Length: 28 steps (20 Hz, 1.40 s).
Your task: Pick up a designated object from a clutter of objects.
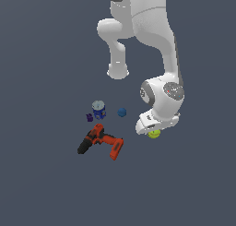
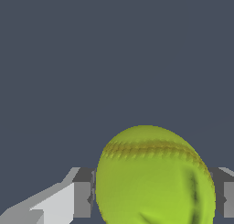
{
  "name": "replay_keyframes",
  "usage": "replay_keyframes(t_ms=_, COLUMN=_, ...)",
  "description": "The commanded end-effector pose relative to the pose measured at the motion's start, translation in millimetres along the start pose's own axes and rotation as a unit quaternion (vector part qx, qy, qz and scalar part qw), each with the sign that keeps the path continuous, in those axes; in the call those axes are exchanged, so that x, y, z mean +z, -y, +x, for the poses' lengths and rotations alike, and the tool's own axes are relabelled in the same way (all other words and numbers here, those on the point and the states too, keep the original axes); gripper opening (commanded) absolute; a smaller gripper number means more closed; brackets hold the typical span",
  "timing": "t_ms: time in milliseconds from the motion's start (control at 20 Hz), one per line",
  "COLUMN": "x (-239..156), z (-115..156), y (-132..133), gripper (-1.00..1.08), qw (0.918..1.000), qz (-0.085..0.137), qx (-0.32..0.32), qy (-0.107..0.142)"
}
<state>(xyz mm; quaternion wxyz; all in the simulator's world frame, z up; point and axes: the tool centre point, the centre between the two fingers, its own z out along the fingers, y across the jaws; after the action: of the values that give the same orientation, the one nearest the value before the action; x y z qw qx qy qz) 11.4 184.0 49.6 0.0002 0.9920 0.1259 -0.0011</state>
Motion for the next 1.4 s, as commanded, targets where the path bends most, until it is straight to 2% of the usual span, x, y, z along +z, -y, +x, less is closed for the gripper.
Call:
replay_keyframes(t_ms=0, x=-9, z=0, y=-4, gripper=-1.00, qw=1.0000, qz=0.000, qx=0.000, qy=-0.001)
replay_keyframes(t_ms=500, x=-80, z=-6, y=-38, gripper=-1.00, qw=1.0000, qz=0.000, qx=0.000, qy=-0.001)
replay_keyframes(t_ms=1350, x=-268, z=-19, y=-127, gripper=-1.00, qw=1.0000, qz=0.001, qx=0.000, qy=-0.001)
